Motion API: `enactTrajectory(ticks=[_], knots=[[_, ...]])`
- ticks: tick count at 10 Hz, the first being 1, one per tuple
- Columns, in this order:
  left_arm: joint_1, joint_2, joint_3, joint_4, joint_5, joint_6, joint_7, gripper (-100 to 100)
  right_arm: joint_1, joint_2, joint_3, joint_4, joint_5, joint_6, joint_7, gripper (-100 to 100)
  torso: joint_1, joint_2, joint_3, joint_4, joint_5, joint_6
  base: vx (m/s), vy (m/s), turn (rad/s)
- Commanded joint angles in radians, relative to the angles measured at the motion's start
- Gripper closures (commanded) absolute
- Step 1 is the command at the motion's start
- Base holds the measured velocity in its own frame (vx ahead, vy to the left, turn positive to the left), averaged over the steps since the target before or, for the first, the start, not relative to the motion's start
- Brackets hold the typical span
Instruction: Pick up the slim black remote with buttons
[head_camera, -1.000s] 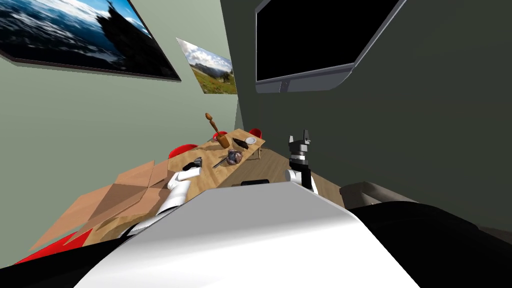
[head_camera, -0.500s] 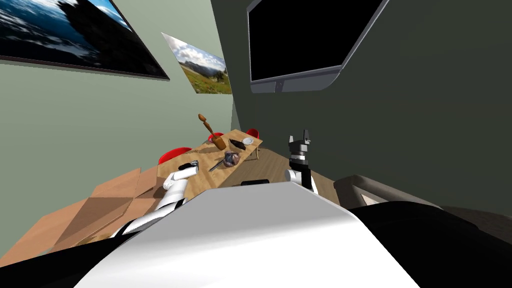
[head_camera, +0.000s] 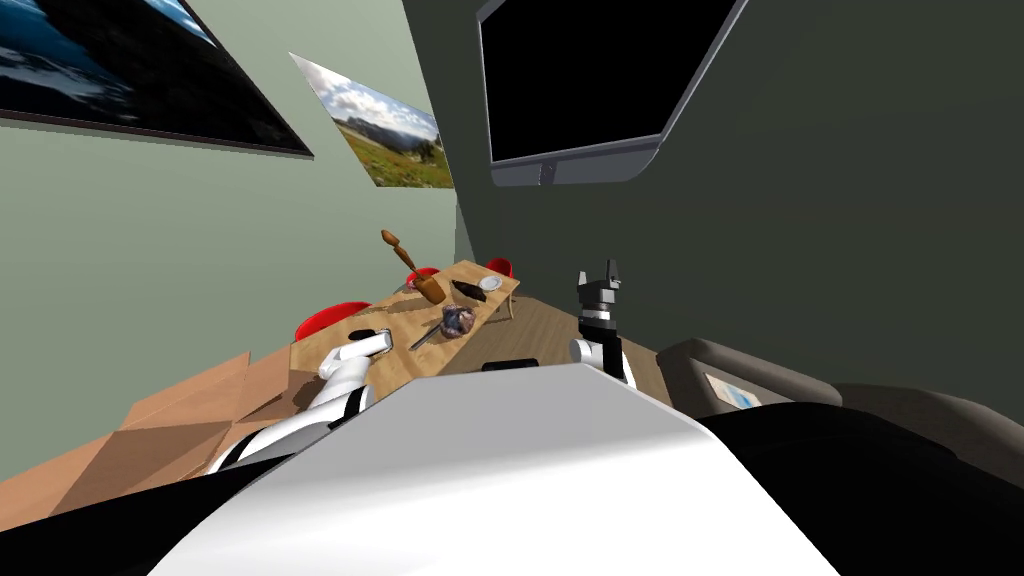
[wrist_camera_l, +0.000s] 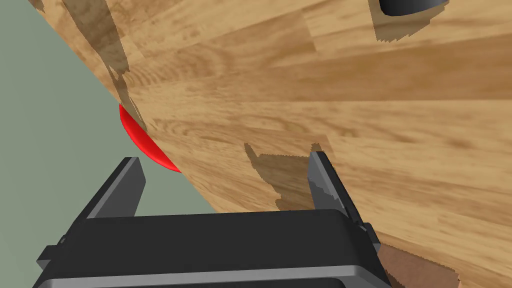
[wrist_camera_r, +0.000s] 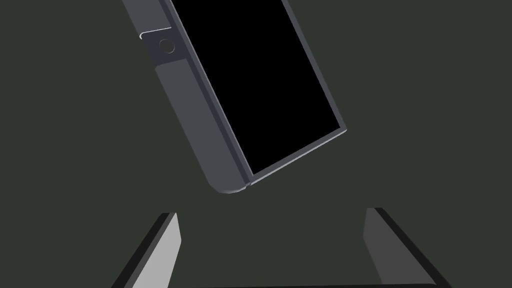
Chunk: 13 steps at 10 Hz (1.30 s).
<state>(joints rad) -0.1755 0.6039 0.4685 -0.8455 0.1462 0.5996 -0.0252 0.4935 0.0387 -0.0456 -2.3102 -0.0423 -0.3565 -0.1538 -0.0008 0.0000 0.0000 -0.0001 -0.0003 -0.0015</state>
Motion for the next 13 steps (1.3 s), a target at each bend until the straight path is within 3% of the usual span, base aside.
enactTrajectory(ticks=[1,2,3,4,5,6,7,8,9,10,13], knots=[[-0.029,0.017,0.031,0.05,0.011,0.05,0.022,-100,0.0,0.0,0.0,0.0,0.0,0.0,0.0,0,0.0,0.0,0.0,0.0,0.0,0.0,0.015,-0.014,-0.217],[-0.029,0.017,0.031,0.079,0.011,0.058,0.022,-100,0.0,0.0,0.0,0.0,0.0,0.0,0.0,0,0.0,0.0,0.0,0.0,0.0,0.001,0.012,-0.004,-0.092],[-0.058,0.034,0.057,0.11,0.021,0.099,0.039,-100,0.0,0.0,0.0,0.0,0.0,0.0,0.0,0,0.0,0.0,0.0,0.0,0.0,0.0,0.012,-0.01,-0.16],[-0.058,0.034,0.057,0.141,0.021,0.099,0.039,-100,0.0,0.0,0.0,0.0,0.0,0.0,0.0,0,0.0,0.0,0.0,0.0,0.0,0.001,0.01,-0.004,-0.103],[-0.086,0.05,0.082,0.179,0.031,0.137,0.056,-100,0.0,0.0,0.0,0.0,0.0,0.0,0.0,0,0.0,0.0,0.0,0.0,0.0,0.0,0.013,-0.006,-0.198],[-0.086,0.05,0.082,0.21,0.031,0.137,0.056,-100,0.0,0.0,0.0,0.0,0.0,0.0,0.0,0,0.0,0.0,0.0,0.0,0.0,0.001,0.011,0.0,-0.092],[-0.113,0.066,0.105,0.243,0.041,0.174,0.072,-100,0.0,0.0,0.0,0.0,0.0,0.0,0.0,0,0.0,0.0,0.0,0.0,0.0,0.0,0.011,-0.002,-0.145],[-0.113,0.066,0.105,0.271,0.041,0.174,0.072,-100,0.0,0.0,0.0,0.0,0.0,0.0,0.0,0,0.0,0.0,0.0,0.0,0.0,0.001,0.009,0.002,-0.086],[-0.138,0.081,0.128,0.297,0.05,0.208,0.089,-100,0.0,0.0,0.0,0.0,0.0,0.0,0.0,0,0.0,0.0,0.0,0.0,0.0,0.0,0.012,0.001,-0.172],[-0.138,0.081,0.128,0.327,0.05,0.208,0.089,-100,0.0,0.0,0.0,0.0,0.0,0.0,0.0,0,0.0,0.0,0.0,0.0,0.0,0.001,0.013,0.008,-0.087],[-0.182,0.108,0.169,0.412,0.066,0.268,0.118,-100,0.0,0.0,0.0,0.0,0.0,0.0,0.0,0,0.001,0.0,0.0,0.0,0.0,0.0,0.015,0.011,-0.128]])
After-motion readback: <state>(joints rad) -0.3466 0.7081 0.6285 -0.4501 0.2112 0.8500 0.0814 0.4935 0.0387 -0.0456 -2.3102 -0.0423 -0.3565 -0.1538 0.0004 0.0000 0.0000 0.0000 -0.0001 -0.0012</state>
